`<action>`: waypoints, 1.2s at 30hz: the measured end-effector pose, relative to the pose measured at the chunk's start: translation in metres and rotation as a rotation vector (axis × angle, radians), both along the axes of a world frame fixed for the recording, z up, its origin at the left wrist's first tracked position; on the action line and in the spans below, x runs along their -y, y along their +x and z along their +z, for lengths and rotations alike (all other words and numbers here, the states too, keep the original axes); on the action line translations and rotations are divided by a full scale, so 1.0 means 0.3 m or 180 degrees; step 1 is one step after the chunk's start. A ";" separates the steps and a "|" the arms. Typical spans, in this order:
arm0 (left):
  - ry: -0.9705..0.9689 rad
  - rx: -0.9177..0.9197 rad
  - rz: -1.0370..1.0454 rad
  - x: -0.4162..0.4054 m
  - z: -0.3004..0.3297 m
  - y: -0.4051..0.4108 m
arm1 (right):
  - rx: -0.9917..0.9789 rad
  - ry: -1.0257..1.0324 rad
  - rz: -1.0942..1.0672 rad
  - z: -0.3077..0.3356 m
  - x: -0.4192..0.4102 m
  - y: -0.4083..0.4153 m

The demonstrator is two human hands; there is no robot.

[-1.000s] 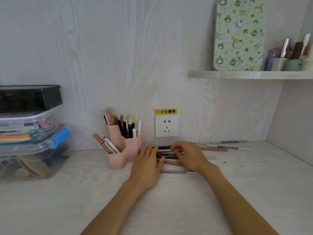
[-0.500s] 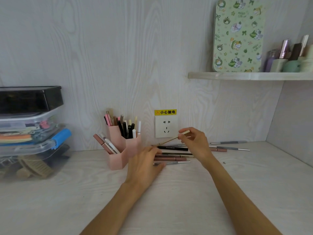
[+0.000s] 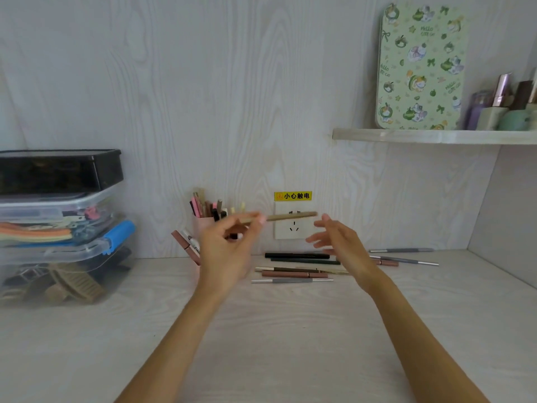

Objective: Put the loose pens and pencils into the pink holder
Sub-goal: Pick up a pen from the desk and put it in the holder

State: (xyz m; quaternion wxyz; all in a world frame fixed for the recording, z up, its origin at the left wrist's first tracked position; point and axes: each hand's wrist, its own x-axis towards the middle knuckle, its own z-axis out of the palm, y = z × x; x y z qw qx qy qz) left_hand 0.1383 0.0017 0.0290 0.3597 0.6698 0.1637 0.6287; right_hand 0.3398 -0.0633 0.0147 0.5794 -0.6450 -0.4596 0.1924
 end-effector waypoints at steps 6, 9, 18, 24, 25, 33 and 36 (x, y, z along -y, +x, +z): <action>0.0117 0.1059 0.0939 -0.069 0.102 -0.121 | 0.2281 -0.1314 -0.0065 -0.098 -0.014 0.008; 0.0173 0.1064 0.1311 -0.113 0.095 -0.163 | 0.2614 -0.1465 -0.0128 -0.104 -0.029 -0.016; 0.0992 0.0814 0.2404 -0.137 0.097 -0.207 | 0.2565 -0.1008 -0.0120 -0.109 -0.028 -0.040; 0.1634 0.0956 0.2692 -0.161 0.108 -0.210 | 0.2696 -0.0858 -0.0154 -0.100 -0.021 -0.047; 0.1681 0.0966 0.2756 -0.166 0.107 -0.209 | 0.2707 -0.0855 -0.0149 -0.098 -0.021 -0.048; 0.0948 -0.0612 0.2715 -0.179 0.044 -0.171 | 0.2741 -0.0649 -0.0136 -0.095 -0.015 -0.053; 0.0860 -0.1730 0.2587 -0.210 -0.002 -0.158 | 0.2590 -0.0384 -0.0085 -0.089 -0.016 -0.061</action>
